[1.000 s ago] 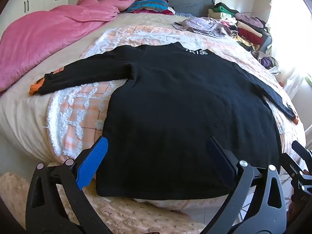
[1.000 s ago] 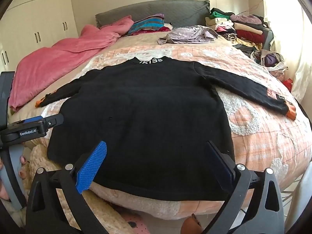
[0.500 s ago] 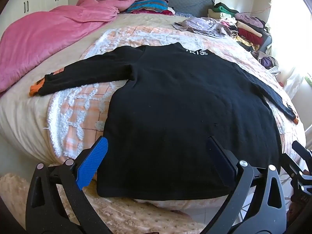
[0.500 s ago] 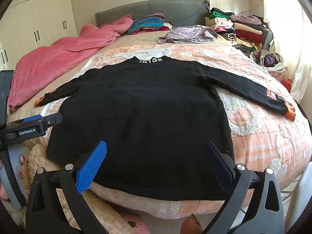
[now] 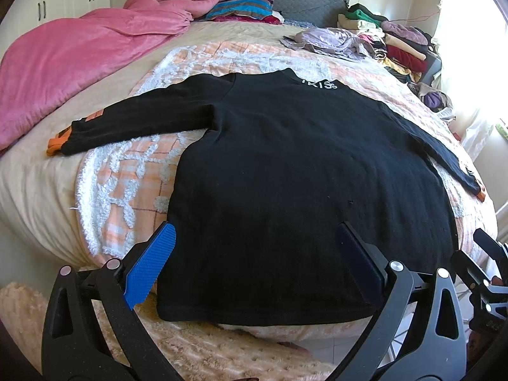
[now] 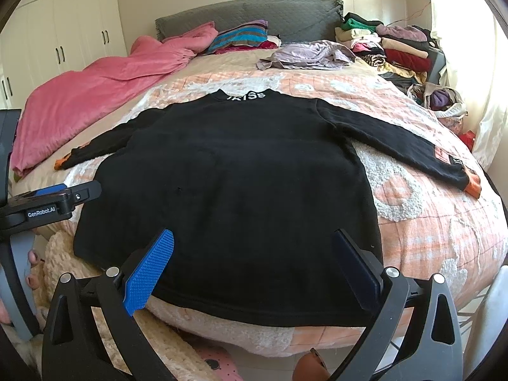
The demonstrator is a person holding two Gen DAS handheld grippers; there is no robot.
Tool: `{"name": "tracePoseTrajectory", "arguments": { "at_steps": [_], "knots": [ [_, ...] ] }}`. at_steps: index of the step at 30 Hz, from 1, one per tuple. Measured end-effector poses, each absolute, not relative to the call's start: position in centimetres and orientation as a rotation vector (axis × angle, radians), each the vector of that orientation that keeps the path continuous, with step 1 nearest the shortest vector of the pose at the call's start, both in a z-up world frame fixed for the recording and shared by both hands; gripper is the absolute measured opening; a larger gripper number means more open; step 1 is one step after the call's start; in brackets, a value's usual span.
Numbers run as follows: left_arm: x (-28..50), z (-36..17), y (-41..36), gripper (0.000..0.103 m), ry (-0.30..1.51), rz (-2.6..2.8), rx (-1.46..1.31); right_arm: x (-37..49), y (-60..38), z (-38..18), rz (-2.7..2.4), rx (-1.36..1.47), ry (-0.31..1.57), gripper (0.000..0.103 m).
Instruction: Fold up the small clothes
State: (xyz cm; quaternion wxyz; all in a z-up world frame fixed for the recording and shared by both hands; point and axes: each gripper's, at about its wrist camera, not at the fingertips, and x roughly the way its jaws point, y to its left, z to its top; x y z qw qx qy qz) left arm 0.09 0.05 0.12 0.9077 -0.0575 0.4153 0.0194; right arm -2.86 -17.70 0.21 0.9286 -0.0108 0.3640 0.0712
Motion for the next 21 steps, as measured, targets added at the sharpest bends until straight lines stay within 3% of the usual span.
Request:
{"name": "tracePoseTrajectory", "arguments": {
  "at_steps": [21],
  "knots": [
    [0.11,0.2,-0.19,0.095,0.852,0.046,-0.115,-3.18,-17.37,0.4,0.14,-0.036,0.735,0.099]
  ]
}}
